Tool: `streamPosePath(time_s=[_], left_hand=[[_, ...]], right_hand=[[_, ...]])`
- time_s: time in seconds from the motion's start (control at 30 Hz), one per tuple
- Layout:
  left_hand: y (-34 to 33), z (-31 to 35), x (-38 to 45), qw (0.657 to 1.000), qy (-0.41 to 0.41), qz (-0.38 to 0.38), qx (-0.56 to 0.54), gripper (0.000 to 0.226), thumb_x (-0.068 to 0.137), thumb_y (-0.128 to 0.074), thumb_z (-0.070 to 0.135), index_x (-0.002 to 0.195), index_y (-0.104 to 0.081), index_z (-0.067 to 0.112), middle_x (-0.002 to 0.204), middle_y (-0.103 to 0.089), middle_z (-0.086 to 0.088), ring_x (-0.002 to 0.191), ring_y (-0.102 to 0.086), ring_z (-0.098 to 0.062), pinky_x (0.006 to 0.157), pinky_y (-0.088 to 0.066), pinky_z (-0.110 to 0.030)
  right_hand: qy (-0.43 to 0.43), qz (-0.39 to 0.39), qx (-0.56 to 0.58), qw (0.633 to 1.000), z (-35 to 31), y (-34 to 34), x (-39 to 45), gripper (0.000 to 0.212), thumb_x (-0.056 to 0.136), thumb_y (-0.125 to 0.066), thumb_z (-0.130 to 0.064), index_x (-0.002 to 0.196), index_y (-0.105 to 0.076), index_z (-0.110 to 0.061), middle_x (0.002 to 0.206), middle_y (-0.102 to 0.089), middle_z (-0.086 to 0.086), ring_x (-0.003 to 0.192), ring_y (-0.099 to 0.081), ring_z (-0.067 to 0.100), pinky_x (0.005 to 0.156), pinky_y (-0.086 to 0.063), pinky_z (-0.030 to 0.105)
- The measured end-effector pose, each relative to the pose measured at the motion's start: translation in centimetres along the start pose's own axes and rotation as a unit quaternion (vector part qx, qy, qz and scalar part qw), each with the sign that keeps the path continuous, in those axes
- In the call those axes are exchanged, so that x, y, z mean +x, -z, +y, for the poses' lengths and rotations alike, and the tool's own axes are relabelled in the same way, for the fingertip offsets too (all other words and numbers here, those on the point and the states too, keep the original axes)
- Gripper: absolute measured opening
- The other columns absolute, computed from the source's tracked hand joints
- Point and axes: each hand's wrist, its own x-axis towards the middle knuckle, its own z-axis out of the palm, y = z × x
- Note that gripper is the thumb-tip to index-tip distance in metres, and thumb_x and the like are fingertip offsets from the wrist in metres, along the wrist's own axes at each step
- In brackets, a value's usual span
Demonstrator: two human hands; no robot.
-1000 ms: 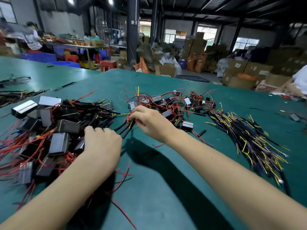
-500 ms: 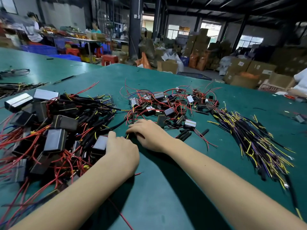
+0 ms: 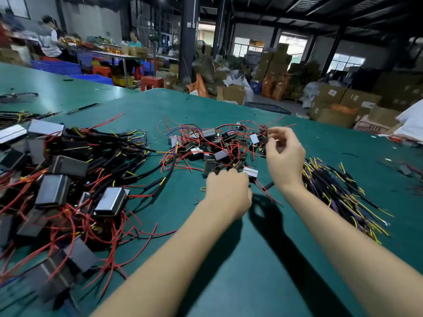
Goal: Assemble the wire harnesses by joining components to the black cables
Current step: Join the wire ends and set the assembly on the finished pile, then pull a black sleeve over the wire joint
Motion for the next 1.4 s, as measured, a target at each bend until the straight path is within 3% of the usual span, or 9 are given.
streamPosePath(time_s=[0.13,0.3,0.53,0.73,0.87,0.97,1.17,1.23,1.4], left_hand=[[-3.4,0.8,-0.1,0.949,0.073,0.134,-0.276,0.030,0.094,-0.048,0.045,0.091,-0.063,0.019,0.089,-0.067,0.003,0.089,-0.060,-0.026,0.073,-0.047,-0.035],[-5.5,-1.6,0.3,0.902,0.131,0.214,-0.351,0.035,0.090,-0.052,0.049,0.069,-0.055,0.021,0.056,-0.051,0.006,0.061,-0.047,-0.019,0.056,-0.034,-0.029],[-6.1,-2.1,1.0,0.887,0.107,0.230,-0.386,0.038,0.091,-0.053,0.043,0.065,-0.054,0.016,0.051,-0.046,0.001,0.057,-0.042,-0.025,0.052,-0.032,-0.031],[-6.3,-2.5,1.5,0.862,0.118,0.247,-0.427,0.023,0.091,-0.056,0.038,0.074,-0.059,0.023,0.060,-0.057,0.008,0.058,-0.050,-0.009,0.057,-0.041,-0.028],[-5.9,-2.3,1.5,0.833,0.093,0.256,-0.481,0.005,0.092,-0.058,0.030,0.090,-0.061,0.026,0.077,-0.065,0.003,0.064,-0.055,-0.006,0.064,-0.045,-0.022],[-5.3,-1.7,1.5,0.771,0.089,0.207,-0.595,0.014,0.098,-0.049,0.024,0.096,-0.062,0.019,0.079,-0.067,-0.003,0.063,-0.057,-0.008,0.059,-0.047,-0.019],[-3.8,-0.2,1.1,0.554,0.136,-0.111,-0.814,0.030,0.101,-0.036,0.038,0.112,-0.052,0.016,0.100,-0.069,-0.018,0.079,-0.070,-0.029,0.070,-0.057,-0.030],[-4.0,0.0,1.0,0.567,0.128,-0.100,-0.807,0.018,0.101,-0.042,0.018,0.114,-0.053,0.013,0.104,-0.067,-0.017,0.079,-0.070,-0.028,0.075,-0.056,-0.031],[-5.3,-1.0,1.2,0.821,0.113,0.107,-0.550,0.028,0.093,-0.040,-0.003,0.105,-0.064,0.006,0.088,-0.067,-0.009,0.066,-0.060,-0.012,0.066,-0.050,-0.021]], right_hand=[[-0.135,-0.066,-0.021,0.988,3.0,2.4,-0.2,0.014,0.088,-0.056,-0.004,0.096,-0.066,-0.011,0.084,-0.065,0.005,0.073,-0.056,0.012,0.070,-0.044,0.017],[-0.196,-0.176,-0.007,0.965,3.4,0.6,-0.2,0.019,0.089,-0.065,-0.018,0.104,-0.068,-0.006,0.098,-0.070,0.012,0.093,-0.065,0.027,0.089,-0.049,0.036],[-0.130,-0.235,-0.102,0.958,0.6,-3.7,2.6,0.015,0.086,-0.069,-0.029,0.088,-0.070,-0.015,0.082,-0.062,-0.001,0.076,-0.053,0.011,0.068,-0.037,0.019],[-0.070,-0.038,0.073,0.994,-2.3,-1.3,5.0,0.017,0.096,-0.053,-0.015,0.080,-0.056,-0.012,0.074,-0.067,0.009,0.064,-0.063,0.018,0.067,-0.055,0.036],[-0.029,0.014,0.199,0.979,-4.4,2.1,5.5,0.017,0.101,-0.045,-0.015,0.084,-0.046,-0.014,0.071,-0.065,0.012,0.052,-0.059,0.015,0.049,-0.044,0.021],[-0.058,-0.008,0.253,0.966,-5.1,3.9,4.4,0.018,0.101,-0.045,-0.016,0.084,-0.046,-0.013,0.063,-0.063,0.005,0.046,-0.053,0.011,0.046,-0.040,0.019],[-0.248,-0.048,0.415,0.874,-4.3,5.6,1.4,0.021,0.101,-0.045,-0.017,0.081,-0.050,-0.013,0.050,-0.058,-0.002,0.041,-0.046,0.007,0.041,-0.034,0.014],[-0.281,-0.069,0.414,0.863,-3.3,6.5,0.3,0.022,0.101,-0.044,-0.020,0.081,-0.052,-0.013,0.047,-0.054,-0.002,0.037,-0.040,0.007,0.037,-0.029,0.014],[-0.343,-0.209,0.131,0.907,0.1,9.4,-1.6,0.020,0.098,-0.047,-0.021,0.087,-0.057,-0.008,0.043,-0.054,-0.001,0.031,-0.037,0.007,0.033,-0.026,0.012]])
